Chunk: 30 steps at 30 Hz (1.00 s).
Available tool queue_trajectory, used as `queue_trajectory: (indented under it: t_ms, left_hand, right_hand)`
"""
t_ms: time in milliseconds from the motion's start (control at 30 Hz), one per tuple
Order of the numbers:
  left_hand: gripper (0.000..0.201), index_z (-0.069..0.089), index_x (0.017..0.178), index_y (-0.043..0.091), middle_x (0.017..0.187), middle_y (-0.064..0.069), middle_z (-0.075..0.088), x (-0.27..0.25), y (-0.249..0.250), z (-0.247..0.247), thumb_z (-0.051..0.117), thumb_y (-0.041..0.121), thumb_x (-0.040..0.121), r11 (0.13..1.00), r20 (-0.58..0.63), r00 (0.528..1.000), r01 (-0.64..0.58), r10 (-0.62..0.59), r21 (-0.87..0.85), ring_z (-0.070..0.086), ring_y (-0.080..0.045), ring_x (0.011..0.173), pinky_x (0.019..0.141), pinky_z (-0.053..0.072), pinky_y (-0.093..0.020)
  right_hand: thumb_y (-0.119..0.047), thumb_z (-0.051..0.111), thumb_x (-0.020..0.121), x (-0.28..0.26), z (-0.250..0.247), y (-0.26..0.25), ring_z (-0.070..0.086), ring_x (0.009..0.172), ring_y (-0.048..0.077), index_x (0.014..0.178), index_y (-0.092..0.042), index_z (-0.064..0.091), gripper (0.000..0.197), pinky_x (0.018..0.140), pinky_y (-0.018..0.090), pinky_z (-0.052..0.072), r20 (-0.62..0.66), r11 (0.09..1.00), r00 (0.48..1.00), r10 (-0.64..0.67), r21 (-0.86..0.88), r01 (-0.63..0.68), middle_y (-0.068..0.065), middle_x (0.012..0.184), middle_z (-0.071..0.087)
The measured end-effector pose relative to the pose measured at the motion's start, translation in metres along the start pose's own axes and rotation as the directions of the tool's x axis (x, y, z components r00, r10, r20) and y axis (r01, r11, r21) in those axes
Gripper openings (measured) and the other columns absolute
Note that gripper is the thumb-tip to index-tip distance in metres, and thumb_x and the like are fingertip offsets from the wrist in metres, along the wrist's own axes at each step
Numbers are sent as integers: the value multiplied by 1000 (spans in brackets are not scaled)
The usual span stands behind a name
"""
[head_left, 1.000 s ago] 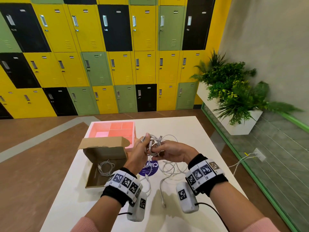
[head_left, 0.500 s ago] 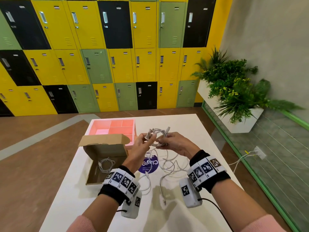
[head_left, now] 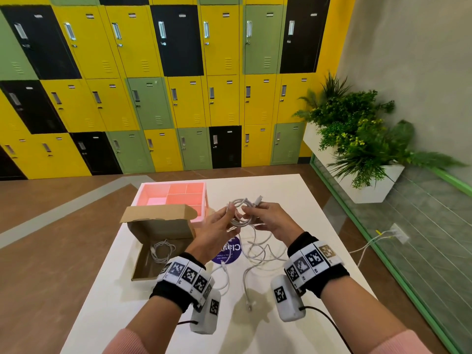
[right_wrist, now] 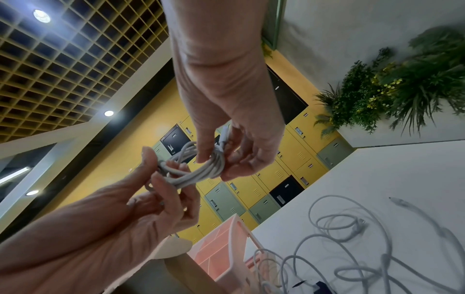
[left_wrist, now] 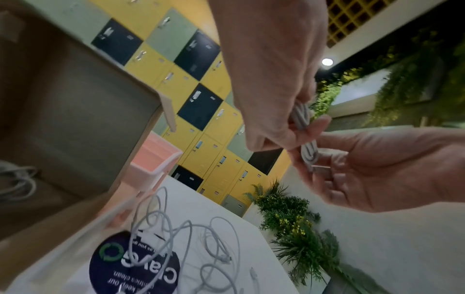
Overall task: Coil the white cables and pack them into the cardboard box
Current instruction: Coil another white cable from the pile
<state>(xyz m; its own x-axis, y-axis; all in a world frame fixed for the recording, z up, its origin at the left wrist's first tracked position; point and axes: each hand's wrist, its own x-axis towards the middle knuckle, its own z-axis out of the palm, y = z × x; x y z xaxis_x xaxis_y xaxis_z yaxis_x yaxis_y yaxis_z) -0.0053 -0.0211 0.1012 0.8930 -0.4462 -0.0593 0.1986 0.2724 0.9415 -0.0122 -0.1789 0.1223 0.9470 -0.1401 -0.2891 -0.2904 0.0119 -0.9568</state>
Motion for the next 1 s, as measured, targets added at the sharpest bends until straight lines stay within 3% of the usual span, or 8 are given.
queue_trajectory:
  t_ms: [233, 333, 467, 567, 633, 733, 867, 1000]
  left_hand:
    - [42, 67, 75, 11, 76, -3, 65, -2, 3, 10, 59, 52, 71, 995, -27, 1000, 3, -6, -105, 66, -11, 77, 75, 52, -26]
    - [31, 70, 68, 20, 74, 0, 58, 1, 6, 18, 57, 44, 83, 999, -65, 998, -25, 22, -44, 58, -10, 76, 75, 48, -24]
    - [20, 55, 114, 5, 97, 1, 58, 11, -1, 19, 47, 17, 100, 994, -195, 977, -69, 84, 80, 64, 1, 76, 69, 50, -13]
    - [23, 52, 118, -2, 109, -11, 60, 11, -2, 16, 49, 8, 97, 996, -266, 961, -63, 79, 71, 65, -11, 92, 79, 53, -20]
    - [28, 55, 116, 0, 115, -17, 62, 10, -3, 13, 62, 8, 90, 995, -288, 952, -96, 102, 32, 64, -23, 103, 87, 53, -27]
    - [48, 58, 118, 6, 118, -19, 63, 3, -5, 12, 74, 14, 73, 992, -279, 952, -128, 124, 4, 62, -28, 111, 90, 51, -30]
    - [25, 56, 116, 1, 109, -18, 64, -5, -14, 9, 56, 3, 91, 989, -349, 926, -151, 143, 3, 66, -21, 93, 75, 55, -21]
    - [20, 55, 110, 4, 102, -13, 64, -14, -20, 8, 44, 18, 100, 994, -434, 895, -97, 105, 42, 65, -20, 87, 75, 53, -28]
  right_hand:
    - [-5, 73, 80, 0, 2, -1, 57, 60, 18, 76, -4, 63, 11, 50, 17, 51, -39, 984, 999, 3, 179, 4, 10, 70, 59]
    - [-5, 76, 77, 2, 3, 0, 59, 61, 18, 81, -2, 64, 13, 52, 19, 52, -101, 977, 995, 1, 211, 21, 10, 71, 61]
    - [-4, 77, 76, 5, -1, 0, 61, 61, 18, 85, 2, 62, 18, 53, 21, 54, -212, 965, 977, 13, 258, 43, 10, 70, 60]
    - [-3, 77, 76, 7, -8, 0, 61, 61, 17, 82, 0, 56, 22, 52, 22, 56, -231, 950, 973, 20, 309, 54, 11, 68, 58]
    - [-4, 77, 76, 7, -14, 1, 61, 61, 17, 77, -2, 55, 22, 55, 23, 58, -216, 937, 976, 33, 345, 45, 10, 67, 58]
    - [-10, 75, 79, 5, -20, 4, 62, 64, 17, 84, 0, 59, 20, 60, 25, 59, -139, 938, 989, 44, 346, 7, 11, 70, 61]
    - [-23, 73, 82, -1, -20, 10, 63, 65, 20, 85, -7, 58, 22, 62, 29, 59, -41, 971, 999, 20, 239, -9, 10, 73, 63]
    - [-21, 69, 86, -9, -17, 16, 64, 62, 18, 87, -8, 58, 17, 60, 26, 57, 79, 987, 997, 4, 160, -17, 10, 76, 64]
